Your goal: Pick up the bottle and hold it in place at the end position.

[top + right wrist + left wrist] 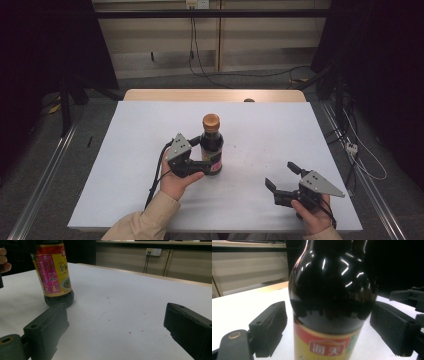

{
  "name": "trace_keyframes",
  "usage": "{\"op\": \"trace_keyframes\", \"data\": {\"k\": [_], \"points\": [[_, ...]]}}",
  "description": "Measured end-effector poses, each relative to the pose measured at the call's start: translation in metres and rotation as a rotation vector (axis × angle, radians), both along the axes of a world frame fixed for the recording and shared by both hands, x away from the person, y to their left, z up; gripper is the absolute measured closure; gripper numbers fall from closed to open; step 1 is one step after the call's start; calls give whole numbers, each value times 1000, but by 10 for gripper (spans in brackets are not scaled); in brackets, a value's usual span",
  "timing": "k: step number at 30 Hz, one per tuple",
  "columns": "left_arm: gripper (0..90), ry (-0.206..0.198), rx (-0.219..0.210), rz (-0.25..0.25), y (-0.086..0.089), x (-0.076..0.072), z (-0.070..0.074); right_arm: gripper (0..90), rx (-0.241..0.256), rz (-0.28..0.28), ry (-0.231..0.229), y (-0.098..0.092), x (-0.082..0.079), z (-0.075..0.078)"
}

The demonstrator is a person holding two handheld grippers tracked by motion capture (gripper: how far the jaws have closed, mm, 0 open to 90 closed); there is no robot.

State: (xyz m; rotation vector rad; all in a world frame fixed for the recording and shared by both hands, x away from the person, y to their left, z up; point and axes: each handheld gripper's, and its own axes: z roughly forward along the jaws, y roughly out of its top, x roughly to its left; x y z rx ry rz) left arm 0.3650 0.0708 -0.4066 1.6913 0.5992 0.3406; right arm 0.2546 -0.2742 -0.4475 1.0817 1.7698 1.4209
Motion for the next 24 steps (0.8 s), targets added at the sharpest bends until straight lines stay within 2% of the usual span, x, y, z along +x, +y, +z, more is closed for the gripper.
{"op": "trace_keyframes", "data": {"k": [6,15,19,22,24], "points": [[190,-12,24,19,-11,0,-3,48,5,-9,-1,-1,0,0],[264,-9,19,43,-14,3,-4,50,7,-17,-5,-4,-1,1],[277,-10,23,37,-15,4,-3,50,7,-17,-4,-4,0,1],[287,-21,54,26,-14,4,-1,50,7,-16,-5,-4,-1,1],[290,-28,60,21,-14,5,-1,51,7,-18,-5,-4,-1,1]]}}
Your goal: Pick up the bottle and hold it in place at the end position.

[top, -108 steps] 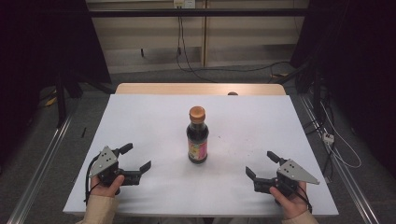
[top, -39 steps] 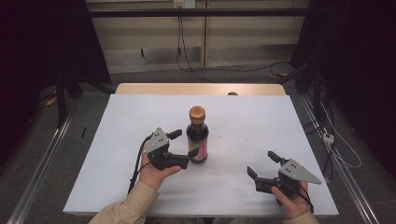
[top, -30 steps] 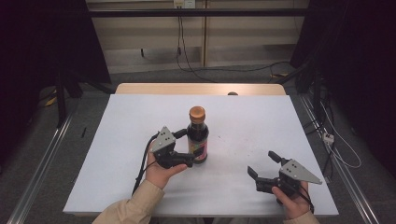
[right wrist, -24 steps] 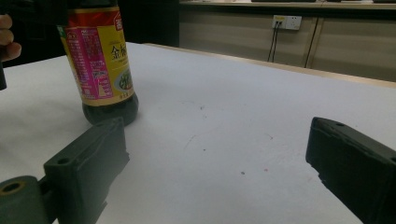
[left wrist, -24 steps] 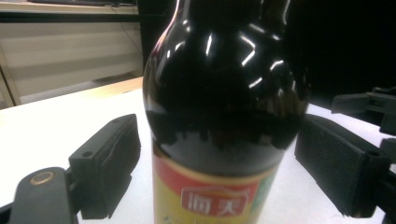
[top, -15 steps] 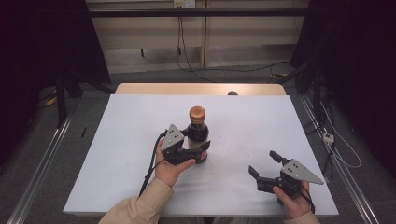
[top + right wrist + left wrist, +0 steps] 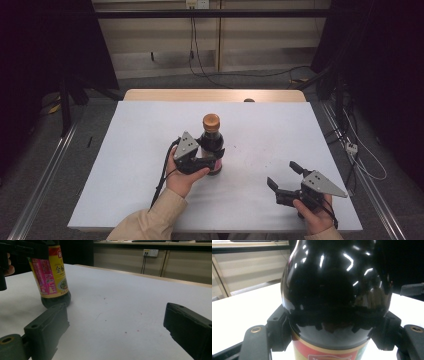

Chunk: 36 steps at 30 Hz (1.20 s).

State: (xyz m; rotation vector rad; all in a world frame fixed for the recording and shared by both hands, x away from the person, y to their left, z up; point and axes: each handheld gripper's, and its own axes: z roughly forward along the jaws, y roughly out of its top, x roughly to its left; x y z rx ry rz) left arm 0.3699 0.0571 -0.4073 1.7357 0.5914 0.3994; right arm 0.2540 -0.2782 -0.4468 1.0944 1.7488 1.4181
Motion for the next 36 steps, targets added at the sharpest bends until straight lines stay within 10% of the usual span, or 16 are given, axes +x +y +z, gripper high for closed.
{"op": "trace_keyframes", "data": {"k": [19,36], "points": [[302,-36,52,-30,-1,10,6,51,9,-6,-7,-4,0,1],[301,-29,6,27,-3,41,10,51,9,-13,-7,-5,-1,0]]}}
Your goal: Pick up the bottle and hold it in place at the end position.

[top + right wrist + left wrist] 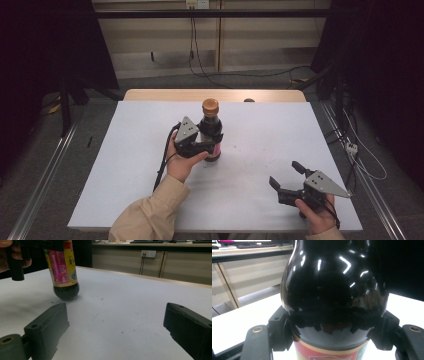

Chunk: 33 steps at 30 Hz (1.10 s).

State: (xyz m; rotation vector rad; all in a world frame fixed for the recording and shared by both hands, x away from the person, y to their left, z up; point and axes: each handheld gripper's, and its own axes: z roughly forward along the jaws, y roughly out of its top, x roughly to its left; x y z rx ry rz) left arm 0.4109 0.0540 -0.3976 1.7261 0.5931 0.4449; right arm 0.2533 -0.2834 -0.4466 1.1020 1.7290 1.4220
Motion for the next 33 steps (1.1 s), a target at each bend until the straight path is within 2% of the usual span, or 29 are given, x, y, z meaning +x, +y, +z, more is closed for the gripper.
{"op": "trace_keyframes", "data": {"k": [3,6,15,20,33], "points": [[301,-3,11,-4,-2,4,-1,50,0,1,-2,0,0,0],[301,10,7,-4,-5,8,-2,50,-1,2,1,0,0,0],[301,1,13,6,-10,19,-4,50,2,-2,3,-1,0,-1],[301,12,16,18,-11,25,-8,49,1,1,8,-1,-1,-1],[300,-4,23,21,-15,33,-7,50,-10,8,4,1,-1,-1]]}}
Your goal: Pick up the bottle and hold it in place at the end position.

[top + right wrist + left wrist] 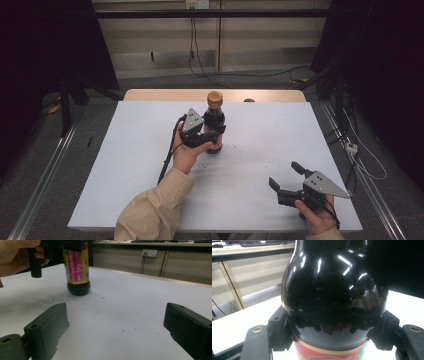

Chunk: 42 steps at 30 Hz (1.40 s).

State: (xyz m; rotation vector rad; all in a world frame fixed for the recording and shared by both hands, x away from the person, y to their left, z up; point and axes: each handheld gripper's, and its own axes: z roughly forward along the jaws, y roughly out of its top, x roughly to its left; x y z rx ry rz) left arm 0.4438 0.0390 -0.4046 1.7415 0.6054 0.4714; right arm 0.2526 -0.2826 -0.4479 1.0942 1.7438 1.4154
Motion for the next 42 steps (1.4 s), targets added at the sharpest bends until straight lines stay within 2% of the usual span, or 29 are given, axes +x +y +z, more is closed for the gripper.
{"op": "trace_keyframes", "data": {"k": [15,23,29,32,35,36,41,42], "points": [[298,-10,-2,-3,-5,6,-2,50,-4,14,5,2,1,-2],[295,-2,-22,10,-3,11,-2,50,-2,17,5,2,1,-1],[294,-29,-7,3,-5,11,-1,50,-2,17,7,2,1,-2],[293,-13,-18,-4,-5,13,-1,50,-3,18,6,2,1,-2],[292,-25,-1,-8,-6,12,-2,50,-2,18,2,2,1,-2],[292,-18,-11,-6,-8,12,-2,50,-2,18,2,2,1,-2],[288,-23,-1,-13,-5,13,-2,50,-1,21,2,2,0,-2],[288,-13,-9,-12,-5,12,-3,50,-1,21,2,2,0,-2]]}}
